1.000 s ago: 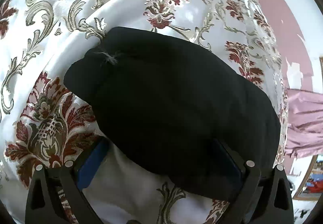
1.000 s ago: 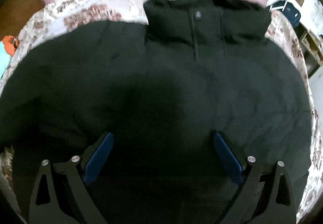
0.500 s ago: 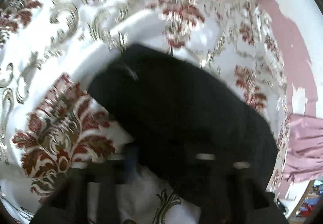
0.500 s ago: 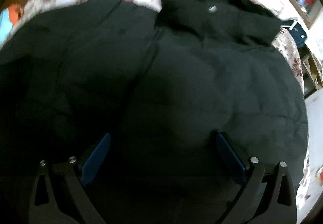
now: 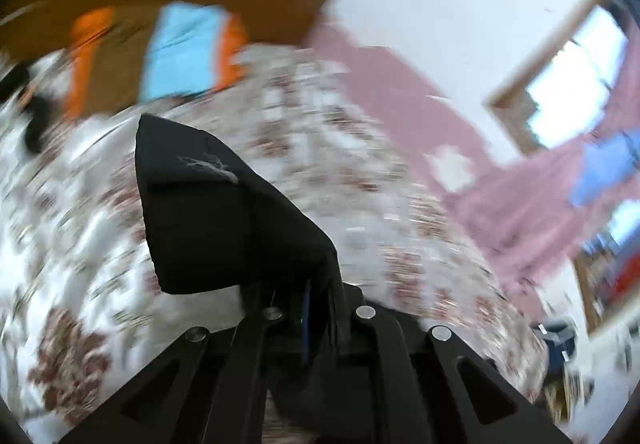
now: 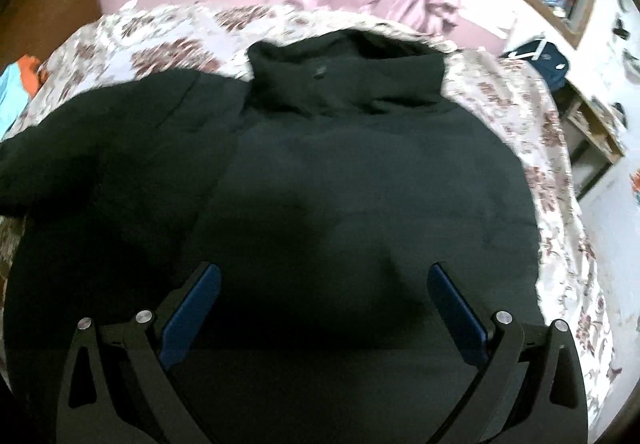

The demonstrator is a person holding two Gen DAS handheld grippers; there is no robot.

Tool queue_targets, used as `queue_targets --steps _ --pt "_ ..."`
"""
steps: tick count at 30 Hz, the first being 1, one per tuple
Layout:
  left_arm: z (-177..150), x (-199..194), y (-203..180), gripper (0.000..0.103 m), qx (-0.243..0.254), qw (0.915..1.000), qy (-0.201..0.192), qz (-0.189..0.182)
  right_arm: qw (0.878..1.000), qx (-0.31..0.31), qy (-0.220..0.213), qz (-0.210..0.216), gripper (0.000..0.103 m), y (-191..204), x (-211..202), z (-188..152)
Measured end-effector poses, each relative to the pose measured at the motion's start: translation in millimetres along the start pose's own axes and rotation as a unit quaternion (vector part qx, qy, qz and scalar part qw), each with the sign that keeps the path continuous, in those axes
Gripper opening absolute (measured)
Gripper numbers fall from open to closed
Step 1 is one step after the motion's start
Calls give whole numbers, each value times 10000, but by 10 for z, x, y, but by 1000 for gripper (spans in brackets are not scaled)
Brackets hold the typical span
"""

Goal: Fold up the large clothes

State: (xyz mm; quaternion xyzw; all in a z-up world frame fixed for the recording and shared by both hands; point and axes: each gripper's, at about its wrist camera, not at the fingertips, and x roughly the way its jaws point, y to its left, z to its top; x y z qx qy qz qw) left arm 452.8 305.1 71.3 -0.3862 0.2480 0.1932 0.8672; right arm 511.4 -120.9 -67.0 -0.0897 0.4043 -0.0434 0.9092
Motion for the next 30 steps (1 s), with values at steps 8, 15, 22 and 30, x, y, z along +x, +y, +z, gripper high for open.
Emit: queue_targets --steps 8,15,22,30 --pt "-229 -96 -1397 7 1354 9764 535 -1595 9988 406 -261 -91 101 -459 -179 24" --pt "-943 115 -2052 7 1944 9459 1428 -2171 9972 517 -326 -439 101 -984 -237 -138" --pt "-1881 427 -2298 7 2326 9132 2500 -2223 9941 789 -113 -733 101 -1502 -180 -344" --pt "-2869 736 -2417 8 3380 8572 3582 -1507 9946 837 85 -600 101 -1807 -59 -478"
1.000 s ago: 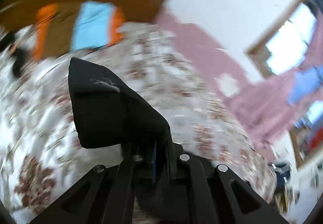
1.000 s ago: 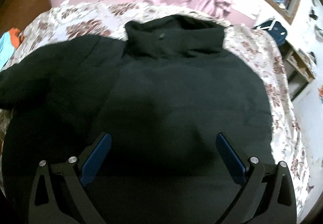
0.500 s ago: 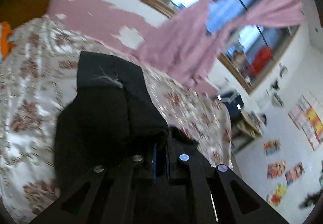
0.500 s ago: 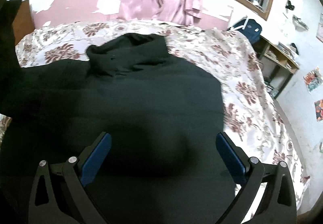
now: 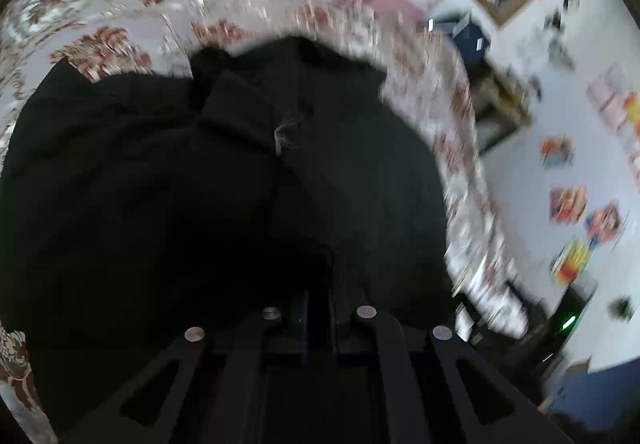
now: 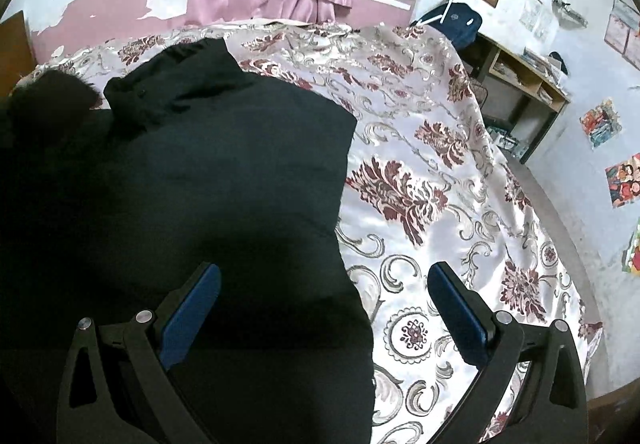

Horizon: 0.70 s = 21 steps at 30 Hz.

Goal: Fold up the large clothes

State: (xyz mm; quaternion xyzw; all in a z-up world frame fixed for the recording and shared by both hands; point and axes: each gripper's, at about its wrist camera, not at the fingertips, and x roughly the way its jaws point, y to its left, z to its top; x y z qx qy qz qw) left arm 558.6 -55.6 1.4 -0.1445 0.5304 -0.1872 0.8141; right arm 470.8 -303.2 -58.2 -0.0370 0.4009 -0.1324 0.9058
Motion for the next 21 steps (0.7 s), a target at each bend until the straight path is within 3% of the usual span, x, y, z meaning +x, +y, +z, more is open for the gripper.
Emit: queue_targets --steps 3,5,6,7,9,14,17,19,21 --pt "-133 176 -79 11 260 9987 426 96 9998 60 90 169 102 -27 65 -18" --pt "-230 296 -132 21 425 9955 847 102 9992 50 246 315 102 -6 143 -21" --pt "-279 330 -146 38 480 9940 977 76 9990 0 322 306 101 22 172 -42" --pt "-322 363 -171 62 537 9927 1081 23 9988 -57 379 289 101 44 205 -45" --pt "-413 347 -211 79 602 9924 1067 -66 9982 -137 479 327 101 82 251 -51" --pt "-550 219 -236 79 726 9914 1055 -277 9962 54 526 689 102 97 258 5" --pt "-648 57 -226 80 930 9906 967 -265 9904 409 600 1175 102 97 292 9" --pt "-639 -94 -144 80 969 9910 895 -232 9811 798 594 1659 102 100 308 -11" --pt "-622 -246 16 80 750 9939 767 -241 9631 1323 616 2261 102 99 339 -45"
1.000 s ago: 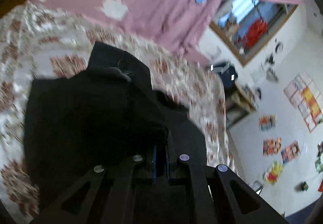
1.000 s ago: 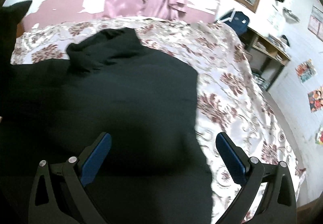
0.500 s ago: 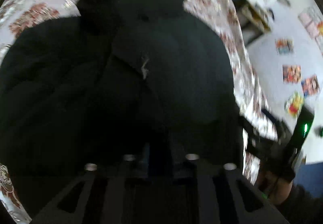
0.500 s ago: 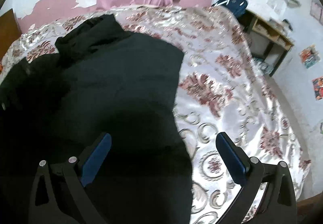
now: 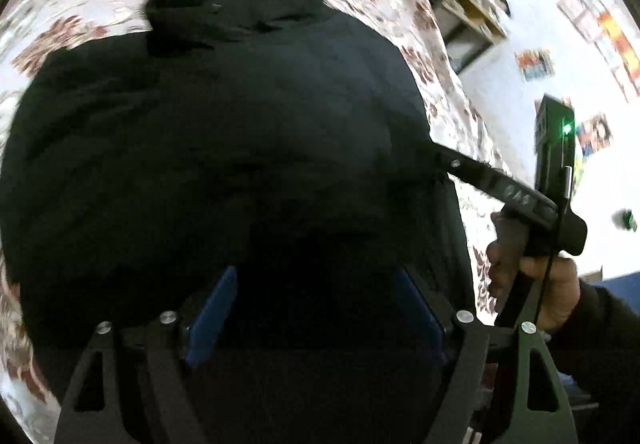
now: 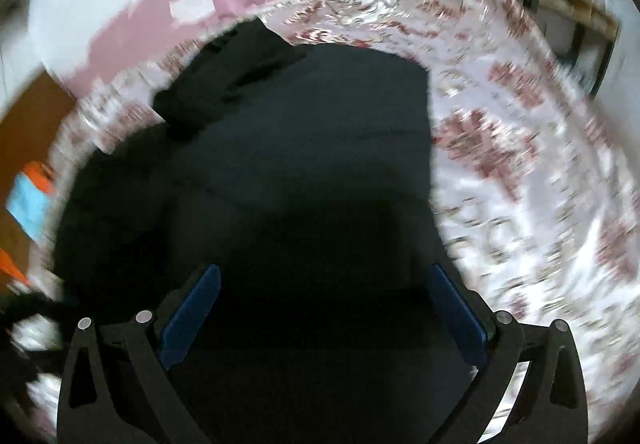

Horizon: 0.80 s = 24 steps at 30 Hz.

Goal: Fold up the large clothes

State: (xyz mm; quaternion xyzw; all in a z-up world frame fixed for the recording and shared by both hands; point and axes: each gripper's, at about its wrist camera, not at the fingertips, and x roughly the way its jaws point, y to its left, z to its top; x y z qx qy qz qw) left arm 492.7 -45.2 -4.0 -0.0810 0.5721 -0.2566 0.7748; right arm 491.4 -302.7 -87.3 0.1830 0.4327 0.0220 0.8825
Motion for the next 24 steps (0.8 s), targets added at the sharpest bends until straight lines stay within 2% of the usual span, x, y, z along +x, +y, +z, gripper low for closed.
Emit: queue_targets --steps 2,3,4,6,10,13,14,15,18,20,22,23,24 --pt "-52 -151 187 81 -372 9991 -173 43 9969 556 -5 562 102 -28 54 -40" --pt "-60 -186 271 87 -532 9982 -253 111 9957 662 6 644 102 -19 90 -68" --pt "-76 -249 370 95 -699 9967 -375 195 9950 735 96 666 102 10 156 -89" --pt "-101 -355 562 99 -985 9926 -623 347 9952 710 318 595 102 91 298 -127" --pt "-150 -519 973 103 -1600 9806 -951 614 9962 484 544 476 102 318 480 -208" --pt "-187 -628 1215 103 -1960 9688 -1229 884 9959 564 609 353 101 398 585 -246" --pt "-193 -649 1294 103 -2055 9647 -1256 1062 9956 620 616 324 96 416 595 -252" --pt "-197 -640 1360 103 -2111 9618 -1204 1260 9956 657 630 203 76 444 615 -259" --pt "-205 -651 1538 103 -2190 9571 -1017 1604 9949 768 652 -63 42 481 626 -235" --pt "-237 -693 1630 103 -2280 9551 -986 1616 9953 753 593 -132 31 530 590 -238" --pt "-227 -725 1682 103 -2336 9542 -975 1597 9971 623 439 -64 15 573 502 -195" --pt "-215 -733 1685 103 -2330 9546 -953 1593 9978 566 339 51 4 607 429 -171" --pt "-191 -733 1662 103 -2291 9559 -920 1587 9983 502 255 140 4 647 366 -124"
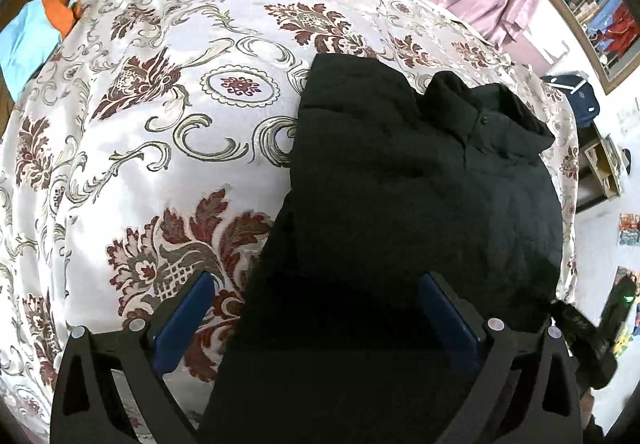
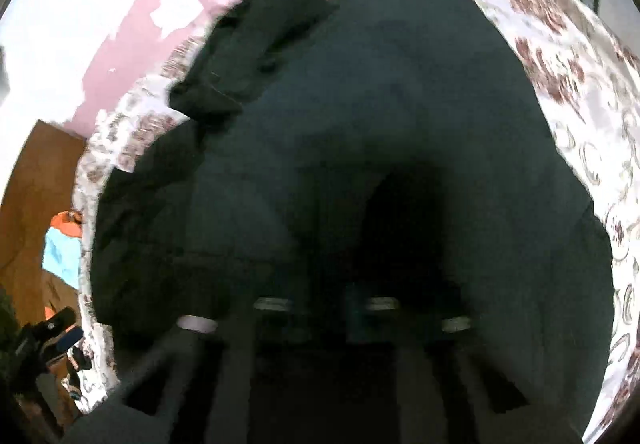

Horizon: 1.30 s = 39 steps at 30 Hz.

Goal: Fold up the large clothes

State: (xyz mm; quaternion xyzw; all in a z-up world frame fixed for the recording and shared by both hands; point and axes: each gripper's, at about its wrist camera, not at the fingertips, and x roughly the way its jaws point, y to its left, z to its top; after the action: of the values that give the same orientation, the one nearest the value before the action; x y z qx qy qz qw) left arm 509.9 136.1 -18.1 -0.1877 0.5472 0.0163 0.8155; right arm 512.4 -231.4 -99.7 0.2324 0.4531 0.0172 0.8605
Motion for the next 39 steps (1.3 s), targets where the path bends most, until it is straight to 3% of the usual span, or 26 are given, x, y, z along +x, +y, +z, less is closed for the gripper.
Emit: queue_targets --steps 5,8,12,18,22,25,26,27,29,33,39 --pt "42 -38 -199 103 396 9992 -100 19 9967 -506 -629 0 4 156 -474 163" --pt "128 10 -377 103 572 9982 -133 82 9907 -591 -1189 -281 4 110 -810 369" --pt "226 69 -573 103 544 9984 -158 88 9859 -397 -1446 -747 4 -82 -962 614" --pt "388 228 -741 103 657 9971 -214 331 9827 -123 -1244 -1364 4 -419 -733 814" --pt "503 428 -775 103 690 9969 -116 367 9842 -211 -872 -1525 4 -511 -472 844" --pt "551 521 -864 103 834 9962 -150 218 9766 -507 -926 -1876 13 -448 -466 832" --pt "565 558 -918 103 931 9955 -147 79 9737 -607 -983 -1964 24 -397 -482 809" --pt "574 586 -954 103 984 9951 -128 -24 9682 -808 -1106 -2092 43 -320 -494 795" --pt "578 638 -1051 103 1032 9942 -111 -294 9662 -1119 -1219 -1977 68 -199 -472 776" --pt "533 789 -1232 103 1116 9929 -136 -386 9674 -1649 -869 -1713 69 14 -216 752" --pt "435 1230 -1386 103 1564 9873 124 233 9642 -1835 -297 -1891 69 33 247 709"
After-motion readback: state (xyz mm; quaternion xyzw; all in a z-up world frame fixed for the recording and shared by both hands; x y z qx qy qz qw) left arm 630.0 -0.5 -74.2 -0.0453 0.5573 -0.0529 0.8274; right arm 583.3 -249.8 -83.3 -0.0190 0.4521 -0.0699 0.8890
